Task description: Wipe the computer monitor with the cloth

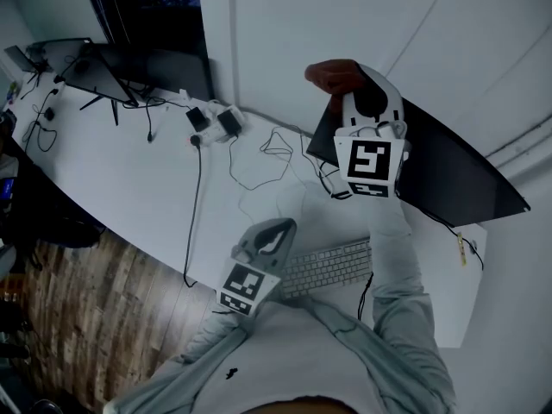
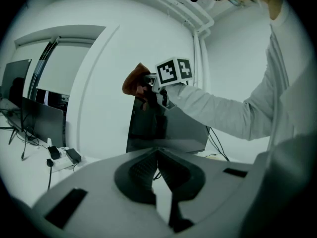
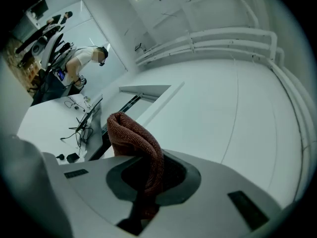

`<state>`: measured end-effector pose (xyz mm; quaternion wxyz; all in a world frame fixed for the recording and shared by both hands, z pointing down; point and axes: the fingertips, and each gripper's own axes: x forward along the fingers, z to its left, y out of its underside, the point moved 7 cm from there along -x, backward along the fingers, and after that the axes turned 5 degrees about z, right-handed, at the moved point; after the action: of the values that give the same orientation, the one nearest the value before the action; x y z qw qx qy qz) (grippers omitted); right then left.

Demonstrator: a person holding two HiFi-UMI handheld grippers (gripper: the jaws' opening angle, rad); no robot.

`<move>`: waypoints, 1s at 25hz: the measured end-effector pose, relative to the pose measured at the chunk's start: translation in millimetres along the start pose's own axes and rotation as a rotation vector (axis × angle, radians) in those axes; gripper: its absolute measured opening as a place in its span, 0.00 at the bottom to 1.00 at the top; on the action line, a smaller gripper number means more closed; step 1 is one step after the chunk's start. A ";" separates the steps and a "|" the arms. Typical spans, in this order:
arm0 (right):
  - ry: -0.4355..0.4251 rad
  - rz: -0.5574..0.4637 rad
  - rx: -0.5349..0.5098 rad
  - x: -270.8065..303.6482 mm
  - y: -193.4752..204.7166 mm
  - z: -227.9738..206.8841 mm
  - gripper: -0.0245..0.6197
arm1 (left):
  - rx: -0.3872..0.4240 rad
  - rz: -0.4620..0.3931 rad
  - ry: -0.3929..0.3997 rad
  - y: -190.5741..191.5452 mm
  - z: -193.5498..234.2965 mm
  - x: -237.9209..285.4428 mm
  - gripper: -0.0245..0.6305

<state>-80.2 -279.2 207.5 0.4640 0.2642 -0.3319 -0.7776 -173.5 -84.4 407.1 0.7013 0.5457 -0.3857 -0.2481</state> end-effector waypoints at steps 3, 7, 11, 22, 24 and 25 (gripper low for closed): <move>0.016 -0.003 -0.019 2.0 2.4 0.9 0.10 | -0.007 0.002 -0.006 0.4 5.6 0.9 0.07; 0.030 -0.010 -0.024 2.5 7.0 2.0 0.10 | -0.011 0.004 -0.012 -0.6 10.9 2.4 0.07; 0.043 -0.013 -0.038 -0.3 13.4 7.2 0.10 | -0.011 0.001 -0.012 1.9 14.0 2.9 0.07; 0.037 0.053 -0.058 -3.1 40.4 19.5 0.10 | -0.010 0.014 -0.010 5.3 28.4 3.8 0.07; 0.036 0.064 -0.057 -4.3 45.8 24.4 0.10 | -0.010 0.016 -0.008 7.9 31.3 3.3 0.07; 0.036 0.069 -0.055 -5.0 48.6 26.8 0.10 | -0.010 0.017 -0.006 9.1 32.6 3.0 0.07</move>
<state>-70.8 -284.4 262.1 0.5037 0.2535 -0.3108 -0.7651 -198.9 -102.9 420.0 0.7049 0.5382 -0.3913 -0.2457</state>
